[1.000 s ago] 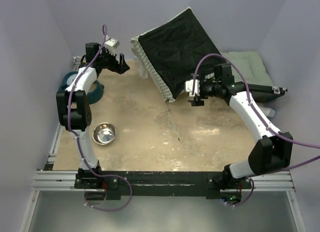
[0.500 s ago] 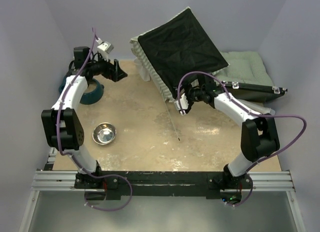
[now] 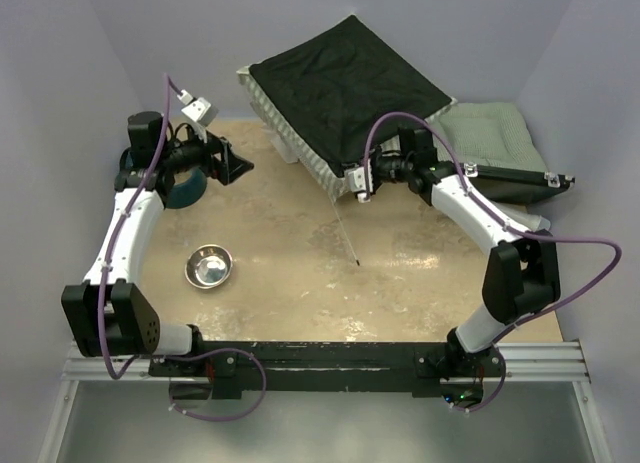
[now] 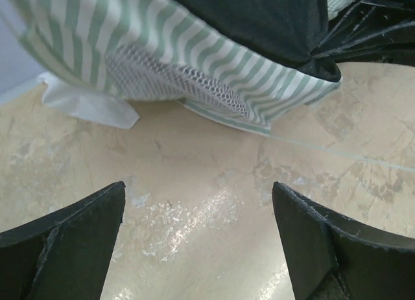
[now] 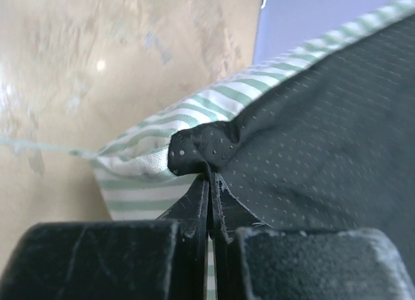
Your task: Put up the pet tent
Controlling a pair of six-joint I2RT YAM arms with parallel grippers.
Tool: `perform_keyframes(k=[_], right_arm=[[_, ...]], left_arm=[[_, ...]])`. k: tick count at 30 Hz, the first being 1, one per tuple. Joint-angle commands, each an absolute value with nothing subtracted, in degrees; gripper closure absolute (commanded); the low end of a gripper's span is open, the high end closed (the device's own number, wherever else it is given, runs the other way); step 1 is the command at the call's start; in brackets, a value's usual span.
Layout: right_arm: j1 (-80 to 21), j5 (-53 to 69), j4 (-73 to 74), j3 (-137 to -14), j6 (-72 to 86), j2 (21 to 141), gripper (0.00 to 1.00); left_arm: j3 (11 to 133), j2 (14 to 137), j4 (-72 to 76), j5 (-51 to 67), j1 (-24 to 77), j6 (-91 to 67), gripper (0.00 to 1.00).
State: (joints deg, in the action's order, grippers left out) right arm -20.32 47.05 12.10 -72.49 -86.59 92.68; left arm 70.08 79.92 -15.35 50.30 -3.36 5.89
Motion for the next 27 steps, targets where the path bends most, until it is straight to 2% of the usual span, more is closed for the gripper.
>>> perform_keyframes(k=[1, 4, 10, 15, 20, 27], right_arm=[[-21.4, 54.1, 15.2, -80.8, -69.5, 89.2, 1.00], [-21.8, 55.4, 16.1, -86.3, -58.7, 91.1, 1.00], [-22.8, 57.7, 15.4, -91.1, -43.2, 93.4, 1.00], [-24.6, 57.5, 14.2, -88.1, -40.4, 91.1, 1.00], [-26.4, 57.7, 9.7, -85.3, -34.3, 87.8, 1.00], [-27.2, 57.6, 6.2, -86.0, -28.1, 86.4, 1.00]], left_arm=[[75.1, 78.0, -17.5, 56.3, -3.7, 8.9, 0.00], [76.6, 77.1, -23.4, 65.7, -3.6, 18.4, 0.00], [68.5, 71.2, -6.4, 58.9, 3.7, 17.4, 0.02], [74.3, 76.4, -9.3, 55.6, 10.1, 27.9, 0.11], [75.9, 80.9, -3.8, 58.1, 12.7, 29.4, 0.12], [84.9, 88.1, -17.6, 66.6, 14.5, 42.3, 0.13]])
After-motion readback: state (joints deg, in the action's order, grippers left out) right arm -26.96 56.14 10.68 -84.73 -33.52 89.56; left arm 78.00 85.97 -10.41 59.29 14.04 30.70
